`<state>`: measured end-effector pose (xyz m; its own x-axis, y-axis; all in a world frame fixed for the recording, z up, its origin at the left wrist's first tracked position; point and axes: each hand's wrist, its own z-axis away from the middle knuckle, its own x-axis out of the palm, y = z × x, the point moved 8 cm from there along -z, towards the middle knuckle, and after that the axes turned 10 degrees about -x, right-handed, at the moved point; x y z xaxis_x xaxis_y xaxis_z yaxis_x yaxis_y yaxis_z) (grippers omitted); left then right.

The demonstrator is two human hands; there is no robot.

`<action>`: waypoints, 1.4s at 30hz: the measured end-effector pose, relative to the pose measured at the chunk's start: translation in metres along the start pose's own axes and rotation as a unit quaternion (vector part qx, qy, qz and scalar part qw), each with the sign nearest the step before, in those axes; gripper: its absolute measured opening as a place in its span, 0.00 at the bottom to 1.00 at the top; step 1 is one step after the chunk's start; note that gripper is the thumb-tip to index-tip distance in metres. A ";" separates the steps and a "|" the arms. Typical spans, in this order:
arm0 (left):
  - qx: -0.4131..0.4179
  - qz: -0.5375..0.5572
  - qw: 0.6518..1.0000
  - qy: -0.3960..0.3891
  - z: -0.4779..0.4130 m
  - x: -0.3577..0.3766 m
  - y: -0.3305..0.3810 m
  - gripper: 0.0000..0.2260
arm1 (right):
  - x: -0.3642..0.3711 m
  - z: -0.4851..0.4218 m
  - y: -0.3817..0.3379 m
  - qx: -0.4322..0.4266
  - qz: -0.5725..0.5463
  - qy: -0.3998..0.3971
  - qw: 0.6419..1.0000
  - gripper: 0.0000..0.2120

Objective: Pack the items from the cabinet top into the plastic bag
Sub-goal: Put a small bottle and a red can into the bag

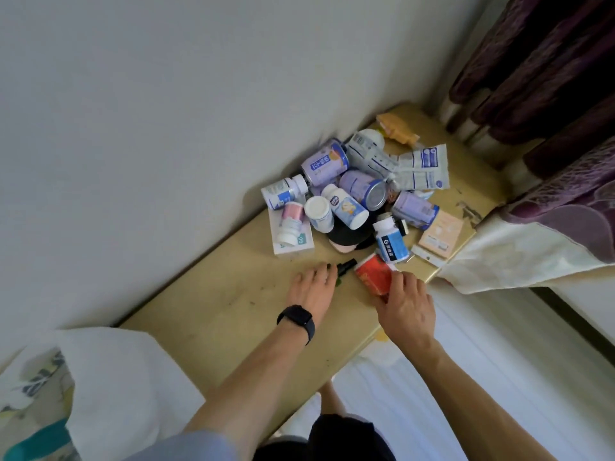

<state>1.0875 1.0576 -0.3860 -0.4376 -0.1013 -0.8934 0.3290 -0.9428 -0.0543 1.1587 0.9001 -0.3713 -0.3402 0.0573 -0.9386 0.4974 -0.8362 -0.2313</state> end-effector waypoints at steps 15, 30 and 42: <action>-0.265 0.299 0.913 -0.081 0.118 0.049 -0.136 0.31 | 0.040 0.001 -0.071 0.006 -0.052 -0.151 0.987 0.37; -0.203 0.617 0.727 0.226 0.300 -0.098 -0.265 0.24 | -0.066 0.103 -0.238 -0.019 -0.491 -0.128 0.861 0.22; -0.410 0.405 0.810 0.110 0.469 0.053 -0.406 0.21 | -0.038 0.209 -0.472 -0.178 -0.500 -0.216 0.819 0.29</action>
<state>0.5384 1.2858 -0.2027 0.3293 -0.4369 -0.8371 0.9184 -0.0579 0.3915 0.7697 1.1782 -0.1732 -0.9321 0.3549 -0.0731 -0.0279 -0.2716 -0.9620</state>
